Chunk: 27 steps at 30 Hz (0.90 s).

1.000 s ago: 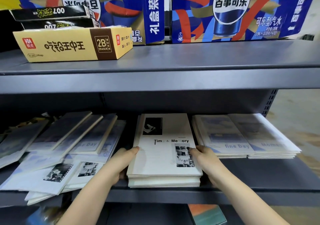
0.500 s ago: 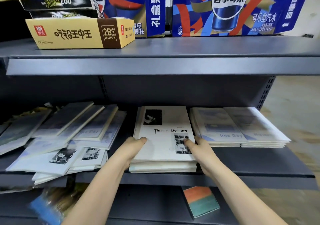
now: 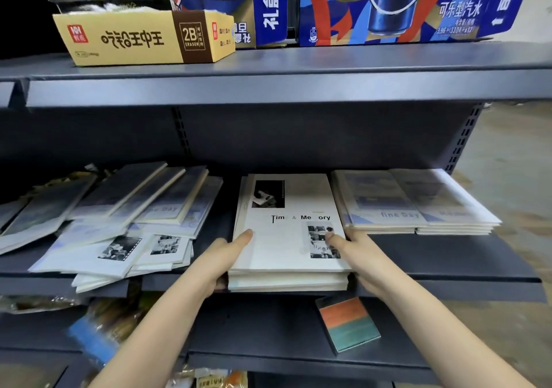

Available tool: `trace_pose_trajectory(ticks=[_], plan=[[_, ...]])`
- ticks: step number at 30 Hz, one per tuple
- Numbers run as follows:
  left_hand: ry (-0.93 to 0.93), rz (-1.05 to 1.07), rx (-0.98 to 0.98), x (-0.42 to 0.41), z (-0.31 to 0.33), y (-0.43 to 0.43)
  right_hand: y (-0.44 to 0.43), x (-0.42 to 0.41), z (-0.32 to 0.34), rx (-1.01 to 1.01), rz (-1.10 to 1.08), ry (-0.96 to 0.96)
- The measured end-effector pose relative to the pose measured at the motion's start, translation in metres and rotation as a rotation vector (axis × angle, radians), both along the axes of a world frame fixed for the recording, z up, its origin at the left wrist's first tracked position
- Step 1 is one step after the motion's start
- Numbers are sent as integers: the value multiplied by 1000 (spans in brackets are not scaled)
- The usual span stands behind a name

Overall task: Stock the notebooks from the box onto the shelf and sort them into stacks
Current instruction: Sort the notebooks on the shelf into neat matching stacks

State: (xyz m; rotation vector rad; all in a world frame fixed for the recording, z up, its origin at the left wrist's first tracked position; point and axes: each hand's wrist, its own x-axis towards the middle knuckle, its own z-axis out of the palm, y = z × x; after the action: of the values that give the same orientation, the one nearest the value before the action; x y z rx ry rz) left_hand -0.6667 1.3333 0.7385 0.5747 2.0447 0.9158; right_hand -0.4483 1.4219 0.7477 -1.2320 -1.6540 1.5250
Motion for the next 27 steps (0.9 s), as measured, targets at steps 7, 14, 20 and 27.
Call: trace_pose_trajectory(ticks=[7,14,20,27], plan=[[-162,-20,52,6,10,-8,-6,3,-4,51,-13,-108],[-227,-31,60,12,22,-12,-16,2,-2,32,-91,-147],[-355,-153,5,10,20,-18,-16,22,-6,-124,-56,-76],[-366,-194,82,15,15,-21,-13,37,-12,-496,-47,63]])
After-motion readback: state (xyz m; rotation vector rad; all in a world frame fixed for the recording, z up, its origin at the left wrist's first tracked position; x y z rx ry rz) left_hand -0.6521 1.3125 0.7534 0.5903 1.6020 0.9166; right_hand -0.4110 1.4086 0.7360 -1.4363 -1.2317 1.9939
